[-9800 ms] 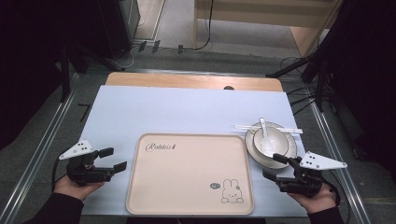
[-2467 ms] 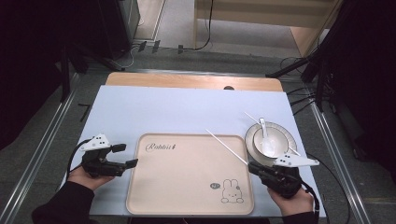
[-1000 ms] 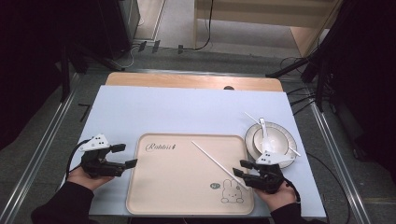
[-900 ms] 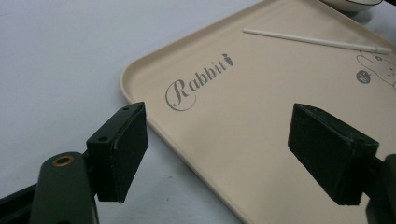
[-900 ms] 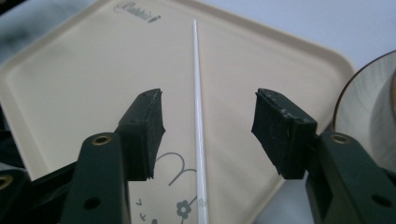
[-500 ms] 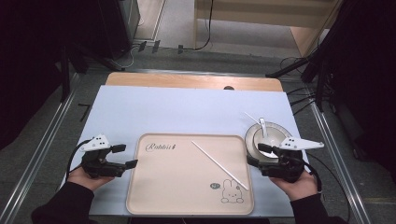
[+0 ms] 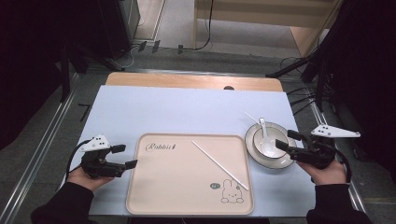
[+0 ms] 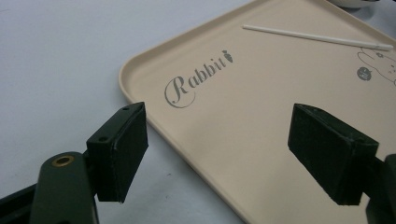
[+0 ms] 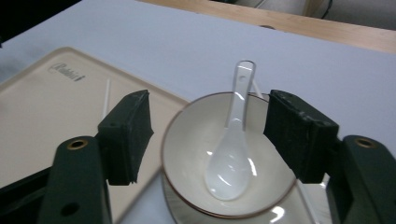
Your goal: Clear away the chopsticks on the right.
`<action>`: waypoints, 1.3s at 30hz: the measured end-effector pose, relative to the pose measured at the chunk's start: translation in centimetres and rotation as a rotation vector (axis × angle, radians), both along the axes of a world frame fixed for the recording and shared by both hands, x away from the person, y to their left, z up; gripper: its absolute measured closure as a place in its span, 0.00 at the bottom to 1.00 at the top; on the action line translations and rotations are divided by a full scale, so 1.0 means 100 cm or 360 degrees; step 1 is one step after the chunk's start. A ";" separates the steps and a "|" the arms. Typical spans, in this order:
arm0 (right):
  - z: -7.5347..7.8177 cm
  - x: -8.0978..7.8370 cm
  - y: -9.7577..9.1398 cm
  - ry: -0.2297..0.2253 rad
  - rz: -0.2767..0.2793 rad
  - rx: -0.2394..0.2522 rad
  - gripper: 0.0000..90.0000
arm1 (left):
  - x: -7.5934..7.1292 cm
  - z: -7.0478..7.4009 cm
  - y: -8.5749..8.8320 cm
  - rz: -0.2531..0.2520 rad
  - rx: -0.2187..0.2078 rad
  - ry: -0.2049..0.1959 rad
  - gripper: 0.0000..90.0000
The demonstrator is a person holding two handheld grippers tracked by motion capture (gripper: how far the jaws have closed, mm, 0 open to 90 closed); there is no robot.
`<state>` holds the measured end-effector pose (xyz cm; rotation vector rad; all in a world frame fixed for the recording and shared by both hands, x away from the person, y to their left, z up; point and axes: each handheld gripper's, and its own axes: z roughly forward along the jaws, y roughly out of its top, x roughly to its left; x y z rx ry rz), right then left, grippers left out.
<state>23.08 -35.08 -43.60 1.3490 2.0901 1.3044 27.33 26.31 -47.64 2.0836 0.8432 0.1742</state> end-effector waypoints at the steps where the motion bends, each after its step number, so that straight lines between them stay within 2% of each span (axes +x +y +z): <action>1: -0.001 0.001 -0.005 -0.0001 -0.0010 -0.0012 0.37 | 0.000 0.000 0.000 0.0000 0.0001 0.0000 0.23; 12: -0.021 0.010 -0.048 0.0027 -0.0167 -0.0025 0.41 | 0.000 0.000 0.000 0.0000 0.0001 0.0001 0.23; 17: -0.033 0.012 -0.057 0.0037 -0.0196 -0.0101 0.45 | 0.000 0.000 0.000 -0.0002 0.0001 -0.0001 0.23; 19: -0.038 0.013 -0.059 0.0034 -0.0191 -0.0117 0.49 | 0.000 0.000 0.000 -0.0002 0.0000 -0.0001 0.23; 23: -0.052 0.016 -0.066 0.0072 -0.0183 -0.0056 0.61 | 0.000 0.000 0.000 -0.0002 -0.0005 -0.0003 0.23; 25: -0.059 0.018 -0.067 0.0088 -0.0158 -0.0075 0.66 | 0.000 0.000 0.000 -0.0008 -0.0003 -0.0005 0.23; 30: -0.069 0.024 -0.064 0.0134 -0.0137 -0.0131 0.72 | 0.000 0.000 0.000 -0.0009 -0.0004 -0.0004 0.23; 33: -0.076 0.028 -0.062 0.0184 -0.0121 -0.0152 0.75 | 0.000 0.000 0.000 -0.0006 0.0000 -0.0002 0.23; 39: -0.083 0.033 -0.059 0.0246 -0.0077 -0.0163 0.83 | 0.000 0.000 0.000 -0.0002 -0.0007 -0.0002 0.23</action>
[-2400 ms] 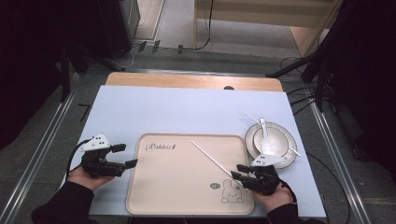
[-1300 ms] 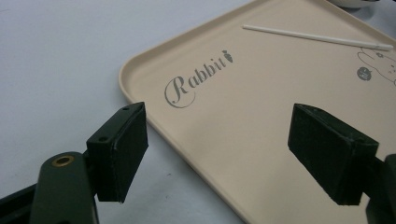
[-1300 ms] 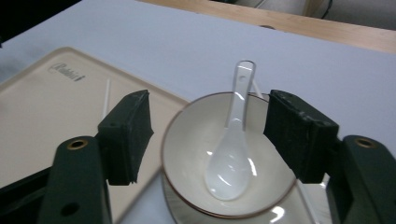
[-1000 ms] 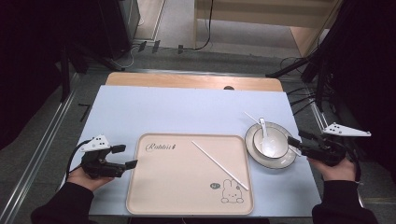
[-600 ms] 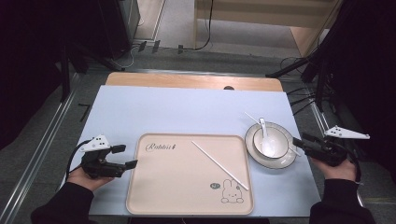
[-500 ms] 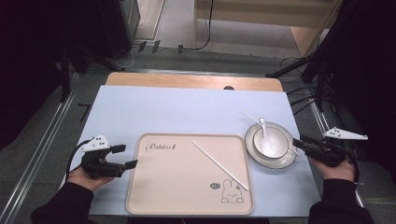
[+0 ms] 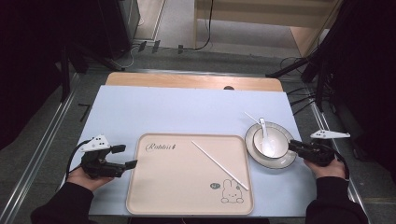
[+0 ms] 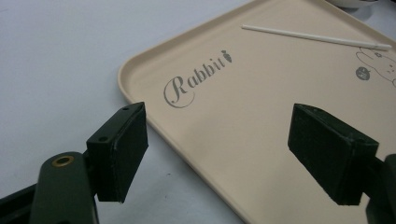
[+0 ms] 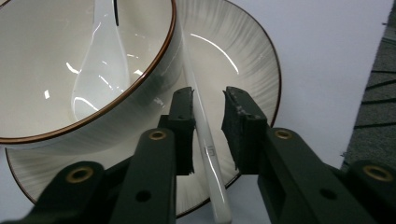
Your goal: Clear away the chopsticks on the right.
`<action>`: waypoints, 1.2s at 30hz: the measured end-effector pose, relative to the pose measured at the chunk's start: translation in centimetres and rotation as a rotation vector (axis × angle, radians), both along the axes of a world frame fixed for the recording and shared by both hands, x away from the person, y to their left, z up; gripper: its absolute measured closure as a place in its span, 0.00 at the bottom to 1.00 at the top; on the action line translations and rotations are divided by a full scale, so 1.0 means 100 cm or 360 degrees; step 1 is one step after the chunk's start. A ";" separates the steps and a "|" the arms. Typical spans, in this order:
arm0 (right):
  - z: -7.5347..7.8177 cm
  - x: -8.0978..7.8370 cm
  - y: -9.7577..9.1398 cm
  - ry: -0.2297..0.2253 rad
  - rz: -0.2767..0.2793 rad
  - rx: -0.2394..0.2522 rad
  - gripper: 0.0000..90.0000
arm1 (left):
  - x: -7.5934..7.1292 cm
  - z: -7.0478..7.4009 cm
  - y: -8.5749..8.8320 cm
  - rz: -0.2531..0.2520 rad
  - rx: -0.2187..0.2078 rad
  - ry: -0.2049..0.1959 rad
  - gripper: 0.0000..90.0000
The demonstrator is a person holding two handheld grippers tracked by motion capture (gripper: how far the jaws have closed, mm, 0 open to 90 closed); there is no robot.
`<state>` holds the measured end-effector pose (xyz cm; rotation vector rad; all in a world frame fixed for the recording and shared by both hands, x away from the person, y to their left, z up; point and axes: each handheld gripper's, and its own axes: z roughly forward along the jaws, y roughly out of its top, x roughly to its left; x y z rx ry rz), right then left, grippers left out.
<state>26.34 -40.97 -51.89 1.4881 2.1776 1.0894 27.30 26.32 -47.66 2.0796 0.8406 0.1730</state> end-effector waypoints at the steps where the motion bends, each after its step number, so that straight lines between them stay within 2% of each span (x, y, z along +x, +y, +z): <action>1: -0.001 0.001 0.001 -0.0001 0.0014 -0.0006 0.83 | 0.000 0.000 0.000 -0.0002 0.0001 -0.0001 0.23; 8: -0.008 0.008 0.005 0.0036 0.0061 -0.0028 0.91 | 0.000 0.000 0.000 -0.0010 0.0000 0.0000 0.23; 12: -0.007 0.010 0.006 0.0070 0.0074 -0.0009 0.93 | 0.000 0.000 0.000 -0.0004 0.0000 0.0000 0.23; 15: -0.005 0.010 0.006 0.0093 0.0056 -0.0004 0.93 | 0.000 0.000 0.000 -0.0006 0.0001 -0.0001 0.23; 18: 0.000 0.009 0.002 0.0071 0.0034 0.0008 0.94 | 0.000 0.000 0.000 -0.0003 0.0001 0.0001 0.23; 21: 0.007 0.007 -0.002 0.0073 0.0015 0.0054 0.94 | 0.000 0.000 0.000 -0.0004 0.0000 0.0001 0.23; 22: 0.009 0.006 -0.003 0.0063 0.0009 0.0042 0.94 | 0.000 0.000 0.000 -0.0004 0.0000 0.0000 0.23; 26: 0.022 0.002 -0.010 0.0053 -0.0067 0.0070 0.94 | 0.000 0.000 0.000 -0.0003 0.0001 0.0000 0.23; 30: 0.039 -0.006 -0.016 -0.0001 -0.0140 0.0119 0.94 | 0.000 0.000 0.000 -0.0005 0.0006 0.0004 0.23; 36: 0.069 -0.020 -0.014 -0.0103 -0.0147 0.0154 0.94 | 0.001 0.000 -0.001 -0.0002 0.0007 0.0005 0.23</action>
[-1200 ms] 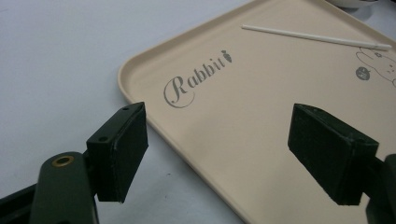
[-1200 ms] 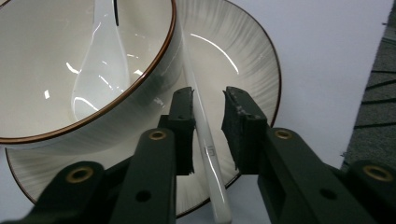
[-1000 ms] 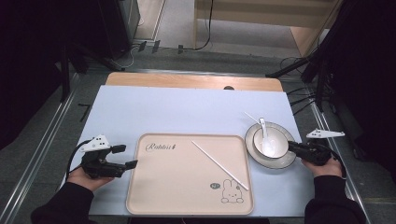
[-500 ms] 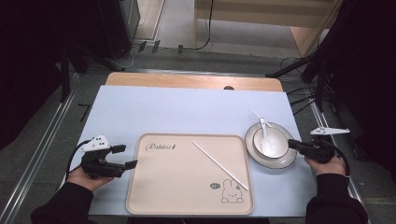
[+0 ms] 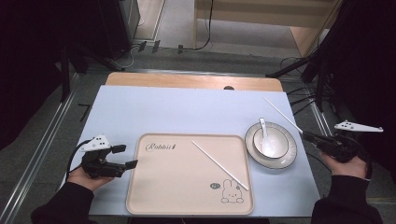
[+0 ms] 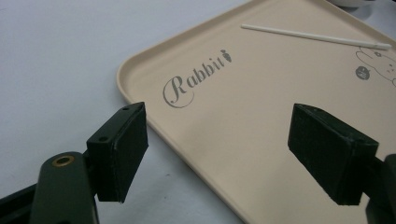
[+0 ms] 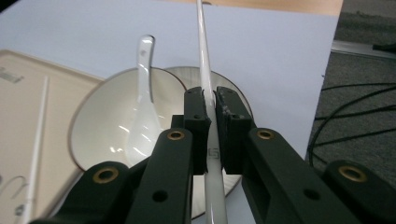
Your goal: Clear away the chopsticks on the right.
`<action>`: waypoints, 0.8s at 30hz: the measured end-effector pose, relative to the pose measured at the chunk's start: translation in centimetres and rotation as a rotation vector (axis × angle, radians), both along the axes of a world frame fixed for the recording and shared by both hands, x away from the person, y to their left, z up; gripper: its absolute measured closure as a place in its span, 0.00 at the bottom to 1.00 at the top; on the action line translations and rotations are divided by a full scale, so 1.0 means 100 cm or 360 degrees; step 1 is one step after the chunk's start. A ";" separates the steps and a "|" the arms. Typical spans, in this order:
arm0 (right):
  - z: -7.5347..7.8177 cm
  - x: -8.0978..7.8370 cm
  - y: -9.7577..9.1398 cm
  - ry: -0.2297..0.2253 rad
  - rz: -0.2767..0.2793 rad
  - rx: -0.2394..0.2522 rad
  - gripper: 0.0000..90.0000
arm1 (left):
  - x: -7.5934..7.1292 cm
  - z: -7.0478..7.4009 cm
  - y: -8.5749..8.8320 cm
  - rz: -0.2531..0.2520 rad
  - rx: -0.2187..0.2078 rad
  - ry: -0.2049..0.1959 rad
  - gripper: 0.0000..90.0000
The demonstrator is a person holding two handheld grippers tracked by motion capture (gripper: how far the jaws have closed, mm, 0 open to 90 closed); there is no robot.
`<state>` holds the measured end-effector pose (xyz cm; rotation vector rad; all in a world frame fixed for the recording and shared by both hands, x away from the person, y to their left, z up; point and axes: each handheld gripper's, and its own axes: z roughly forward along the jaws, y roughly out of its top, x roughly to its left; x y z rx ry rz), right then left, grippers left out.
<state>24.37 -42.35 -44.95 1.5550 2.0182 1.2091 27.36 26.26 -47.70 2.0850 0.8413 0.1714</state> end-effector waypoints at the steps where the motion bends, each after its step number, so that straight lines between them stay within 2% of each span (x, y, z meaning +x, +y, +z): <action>1: 0.005 -0.002 0.002 -0.0001 0.0002 0.0006 0.94 | 0.000 0.000 0.000 -0.0001 0.0002 0.0001 0.23; 4: 0.017 -0.009 0.011 -0.0024 0.0030 0.0028 0.94 | 0.000 0.000 0.000 0.0000 -0.0001 0.0000 0.23; 7: 0.029 -0.015 0.028 -0.0054 0.0094 0.0018 0.94 | 0.000 0.000 0.000 0.0002 -0.0001 -0.0001 0.23; 11: 0.036 -0.021 0.047 -0.0072 0.0166 0.0009 0.94 | 0.000 0.000 0.001 0.0002 -0.0007 -0.0001 0.23; 16: 0.033 -0.027 0.076 -0.0061 0.0280 0.0015 0.94 | 0.000 0.001 0.001 0.0002 -0.0008 -0.0001 0.23; 24: 0.017 -0.036 0.118 -0.0006 0.0444 0.0056 0.94 | 0.000 0.001 0.001 0.0003 -0.0010 -0.0006 0.23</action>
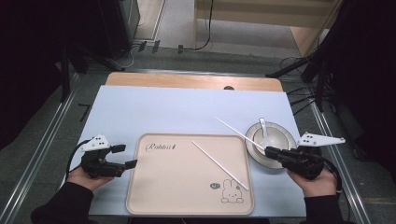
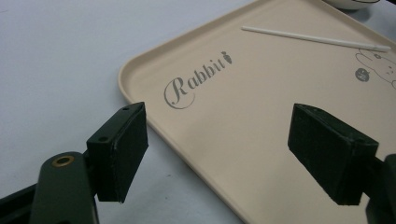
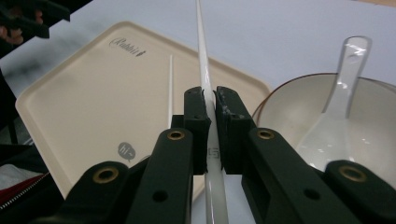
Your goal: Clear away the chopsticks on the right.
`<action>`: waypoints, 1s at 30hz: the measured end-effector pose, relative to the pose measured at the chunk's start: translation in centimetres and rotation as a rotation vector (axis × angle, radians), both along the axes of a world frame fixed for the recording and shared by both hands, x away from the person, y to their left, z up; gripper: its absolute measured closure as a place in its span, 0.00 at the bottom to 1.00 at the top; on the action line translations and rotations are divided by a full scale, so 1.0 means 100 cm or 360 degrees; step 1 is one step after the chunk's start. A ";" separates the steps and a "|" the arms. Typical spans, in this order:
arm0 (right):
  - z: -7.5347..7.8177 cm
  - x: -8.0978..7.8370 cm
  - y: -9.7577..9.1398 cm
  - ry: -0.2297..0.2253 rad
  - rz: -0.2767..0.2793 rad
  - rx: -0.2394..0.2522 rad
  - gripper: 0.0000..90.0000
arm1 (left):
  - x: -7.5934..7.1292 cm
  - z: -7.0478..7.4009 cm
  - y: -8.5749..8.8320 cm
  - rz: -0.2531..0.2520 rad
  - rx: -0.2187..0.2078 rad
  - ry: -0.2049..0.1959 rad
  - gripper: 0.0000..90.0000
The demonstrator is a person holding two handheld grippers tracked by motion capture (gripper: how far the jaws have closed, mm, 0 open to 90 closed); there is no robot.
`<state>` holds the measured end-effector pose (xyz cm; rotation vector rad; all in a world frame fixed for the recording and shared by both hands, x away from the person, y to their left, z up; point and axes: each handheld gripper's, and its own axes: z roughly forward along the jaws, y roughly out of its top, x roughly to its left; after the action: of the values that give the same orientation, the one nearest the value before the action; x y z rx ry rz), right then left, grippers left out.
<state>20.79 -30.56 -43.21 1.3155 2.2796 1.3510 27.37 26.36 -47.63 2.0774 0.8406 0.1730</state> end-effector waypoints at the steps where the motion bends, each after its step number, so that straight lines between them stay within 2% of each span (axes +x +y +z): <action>1: -0.003 -0.001 0.004 0.0006 0.0016 -0.0012 0.94 | 0.000 0.000 0.000 -0.0003 0.0000 0.0001 0.23; 7: -0.021 -0.005 0.025 0.0030 0.0053 -0.0046 0.94 | 0.000 0.001 0.000 -0.0004 -0.0001 -0.0001 0.23; 17: -0.056 0.004 0.039 0.0172 0.0062 -0.0149 0.94 | 0.002 0.001 -0.002 -0.0015 -0.0003 -0.0008 0.23; 23: -0.074 0.008 0.049 0.0194 0.0098 -0.0215 0.94 | 0.002 0.001 -0.002 -0.0016 -0.0003 -0.0009 0.23; 27: -0.087 0.010 0.058 0.0249 0.0128 -0.0278 0.94 | 0.002 0.001 -0.002 -0.0015 -0.0001 -0.0010 0.23; 30: -0.091 0.011 0.063 0.0243 0.0141 -0.0303 0.93 | 0.002 0.001 -0.002 -0.0016 0.0002 -0.0006 0.23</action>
<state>21.92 -24.26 -52.35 1.3094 2.5231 1.0582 27.54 26.17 -47.56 2.0816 0.8281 0.1720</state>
